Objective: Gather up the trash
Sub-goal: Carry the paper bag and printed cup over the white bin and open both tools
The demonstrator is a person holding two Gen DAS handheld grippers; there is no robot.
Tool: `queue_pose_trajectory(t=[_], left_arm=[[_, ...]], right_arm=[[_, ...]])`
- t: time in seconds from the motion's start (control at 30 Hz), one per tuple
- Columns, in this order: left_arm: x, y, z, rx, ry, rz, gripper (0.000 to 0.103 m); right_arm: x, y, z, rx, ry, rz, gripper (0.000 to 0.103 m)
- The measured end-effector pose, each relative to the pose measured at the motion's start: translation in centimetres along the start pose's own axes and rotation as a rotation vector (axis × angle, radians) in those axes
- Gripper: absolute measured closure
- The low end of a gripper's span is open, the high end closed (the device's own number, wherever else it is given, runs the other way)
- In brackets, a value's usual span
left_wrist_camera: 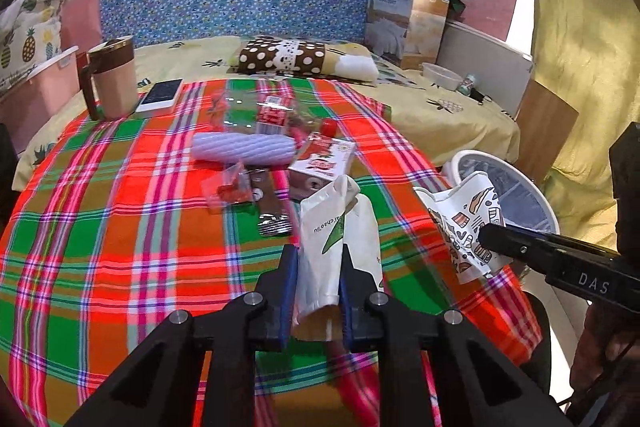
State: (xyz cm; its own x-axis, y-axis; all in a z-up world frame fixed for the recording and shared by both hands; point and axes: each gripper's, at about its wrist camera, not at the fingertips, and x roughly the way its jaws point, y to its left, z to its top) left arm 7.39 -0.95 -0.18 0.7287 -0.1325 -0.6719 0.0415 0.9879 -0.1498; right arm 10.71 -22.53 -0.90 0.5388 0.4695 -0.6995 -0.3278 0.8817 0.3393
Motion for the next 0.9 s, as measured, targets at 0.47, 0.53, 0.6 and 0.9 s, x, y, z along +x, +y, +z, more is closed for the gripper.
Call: queue_pose_trajectory(t=[0.47,0.53,0.6,0.9], left_arm=[[1.4,-4.5,1.3,0.065,0.003,-0.075,0.084],[1.8,-5.6,1.5,0.082,0.003,-0.093,0.084],[2.2,-6.6,1.8,0.099,0.004,-0.110,0.084],[3.8,-11.3,3.1,0.176,0.006,-0.187,0.084]], right_arm=[[-2.6,-3.3,-0.1,0.064,-0.058,-0.068,0.083],[-3.0,-4.1,-0.1,0.078,-0.068,-0.082,0.083],[-3.5,-4.9,-0.2,0.093,-0.077,-0.097,0.083],[-5.6,-8.7,-0.4,0.172,-0.118,-0.173,0.083]])
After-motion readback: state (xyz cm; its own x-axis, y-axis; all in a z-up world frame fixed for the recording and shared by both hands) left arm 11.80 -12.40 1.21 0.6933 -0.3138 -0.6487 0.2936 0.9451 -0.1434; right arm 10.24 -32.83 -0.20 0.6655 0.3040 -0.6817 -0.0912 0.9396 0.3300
